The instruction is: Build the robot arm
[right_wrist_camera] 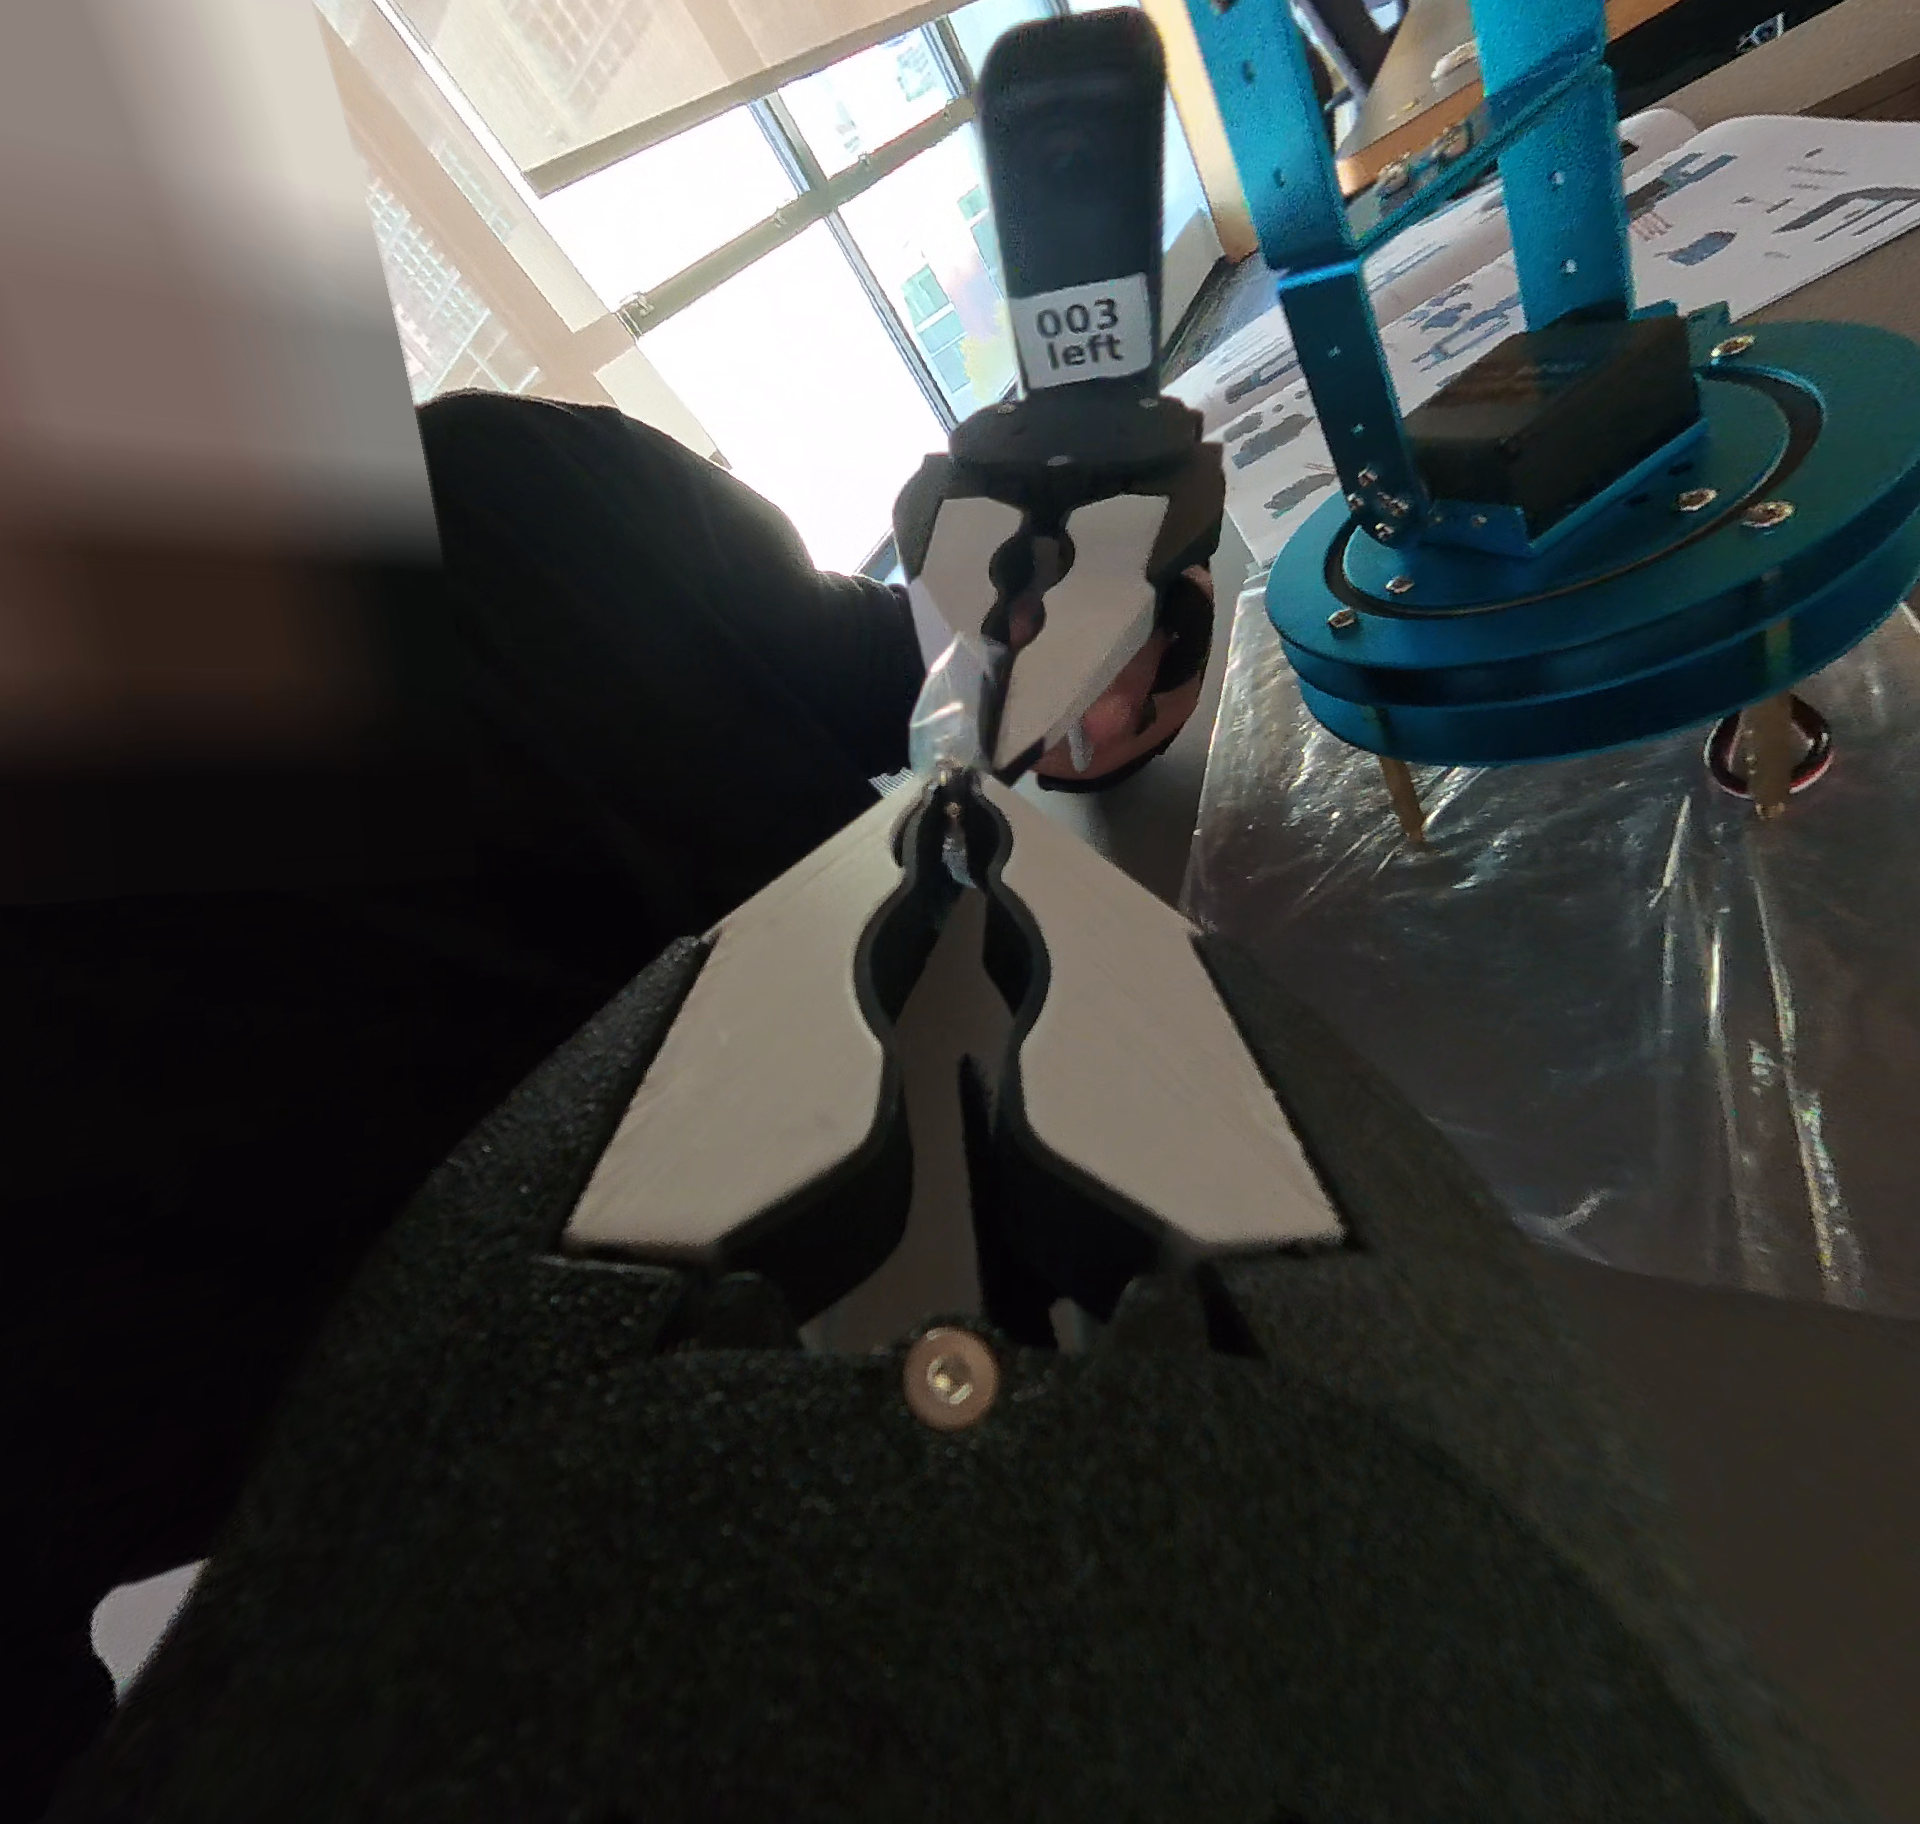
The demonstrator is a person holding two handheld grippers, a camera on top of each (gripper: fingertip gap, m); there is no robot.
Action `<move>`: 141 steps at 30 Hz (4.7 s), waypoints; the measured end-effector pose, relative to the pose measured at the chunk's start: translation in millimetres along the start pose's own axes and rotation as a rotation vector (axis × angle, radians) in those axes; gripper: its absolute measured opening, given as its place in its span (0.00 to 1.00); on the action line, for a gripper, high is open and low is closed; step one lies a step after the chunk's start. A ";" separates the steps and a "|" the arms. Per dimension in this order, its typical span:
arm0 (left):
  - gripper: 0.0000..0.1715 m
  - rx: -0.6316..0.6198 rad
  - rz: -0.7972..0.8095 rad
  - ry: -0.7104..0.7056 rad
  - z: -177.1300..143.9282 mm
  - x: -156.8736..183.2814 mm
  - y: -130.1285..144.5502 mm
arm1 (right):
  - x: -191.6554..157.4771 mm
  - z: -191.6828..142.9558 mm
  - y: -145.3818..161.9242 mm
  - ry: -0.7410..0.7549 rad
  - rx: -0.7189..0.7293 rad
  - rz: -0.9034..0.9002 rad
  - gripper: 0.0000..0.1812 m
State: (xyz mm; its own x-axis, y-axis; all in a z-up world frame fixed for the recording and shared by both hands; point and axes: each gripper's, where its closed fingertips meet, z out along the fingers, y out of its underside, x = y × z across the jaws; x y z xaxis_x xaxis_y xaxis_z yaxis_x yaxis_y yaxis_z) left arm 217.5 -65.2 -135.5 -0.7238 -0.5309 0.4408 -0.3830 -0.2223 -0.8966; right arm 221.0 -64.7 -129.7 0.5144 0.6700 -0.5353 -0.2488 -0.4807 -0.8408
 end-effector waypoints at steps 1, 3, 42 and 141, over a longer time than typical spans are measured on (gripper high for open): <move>0.00 -0.011 0.024 -0.006 0.1 1.0 1.4 | 0.4 0.3 1.1 0.008 -0.007 -0.009 0.01; 0.00 -0.015 0.039 -0.014 -2.7 1.5 0.0 | 4.7 -3.6 2.3 0.036 -0.016 -0.025 0.01; 0.29 -0.521 0.483 -0.646 8.3 -66.9 67.6 | 86.1 -24.1 60.6 0.491 -0.355 -0.007 0.01; 0.15 -0.446 0.510 -0.634 -8.3 -64.7 46.9 | 55.6 -31.8 22.8 0.259 -0.109 0.020 0.01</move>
State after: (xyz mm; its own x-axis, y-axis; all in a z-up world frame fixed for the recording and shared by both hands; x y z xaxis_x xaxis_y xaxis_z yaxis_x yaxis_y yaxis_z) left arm 241.6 -34.4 -205.6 -0.4671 -0.8548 -0.2261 -0.3850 0.4268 -0.8183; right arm 270.0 -56.4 -176.0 0.7063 0.5000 -0.5012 -0.1781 -0.5597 -0.8093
